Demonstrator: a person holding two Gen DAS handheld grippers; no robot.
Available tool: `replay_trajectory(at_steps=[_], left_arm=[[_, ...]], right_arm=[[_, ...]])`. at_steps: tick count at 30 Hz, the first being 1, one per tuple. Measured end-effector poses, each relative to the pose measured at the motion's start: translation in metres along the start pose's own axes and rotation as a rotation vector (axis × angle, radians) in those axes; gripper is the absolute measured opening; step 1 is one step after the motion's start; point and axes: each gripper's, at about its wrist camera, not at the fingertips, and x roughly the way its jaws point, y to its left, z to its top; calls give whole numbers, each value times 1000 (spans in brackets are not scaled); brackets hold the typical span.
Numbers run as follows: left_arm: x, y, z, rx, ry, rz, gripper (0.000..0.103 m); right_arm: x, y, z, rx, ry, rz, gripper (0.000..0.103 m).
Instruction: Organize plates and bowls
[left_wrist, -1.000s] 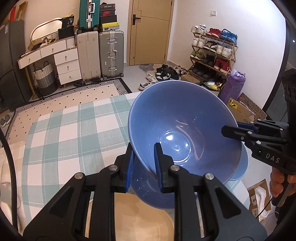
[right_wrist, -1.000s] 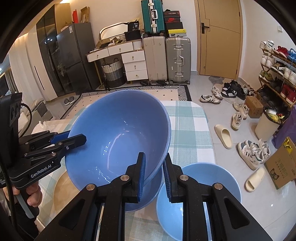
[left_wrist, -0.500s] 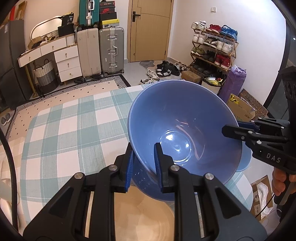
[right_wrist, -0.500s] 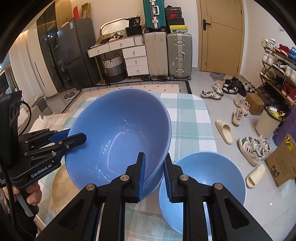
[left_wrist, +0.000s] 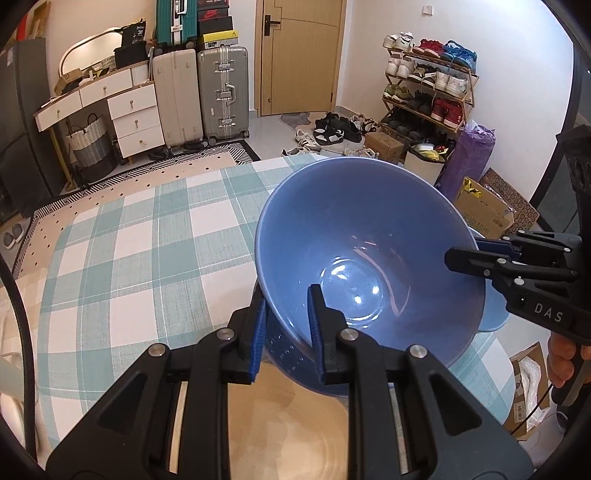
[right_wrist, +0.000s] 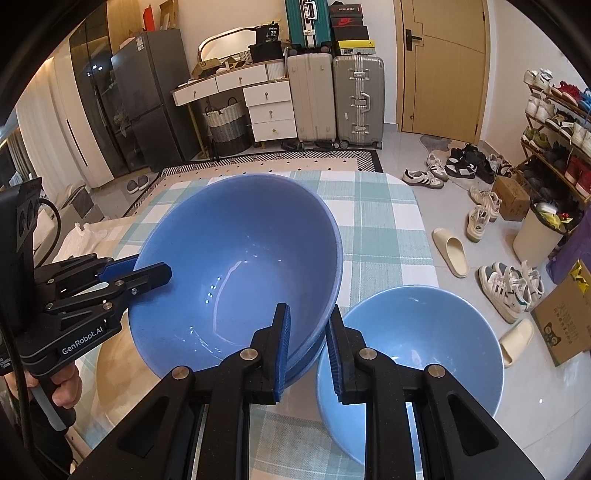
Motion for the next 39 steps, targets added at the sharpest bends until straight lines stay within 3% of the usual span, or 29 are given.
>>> replay_trajectory(at_steps=[39], left_arm=[[68, 28, -29, 49, 47, 91, 17]], right_arm=[[59, 12, -20, -57, 89, -43, 20]])
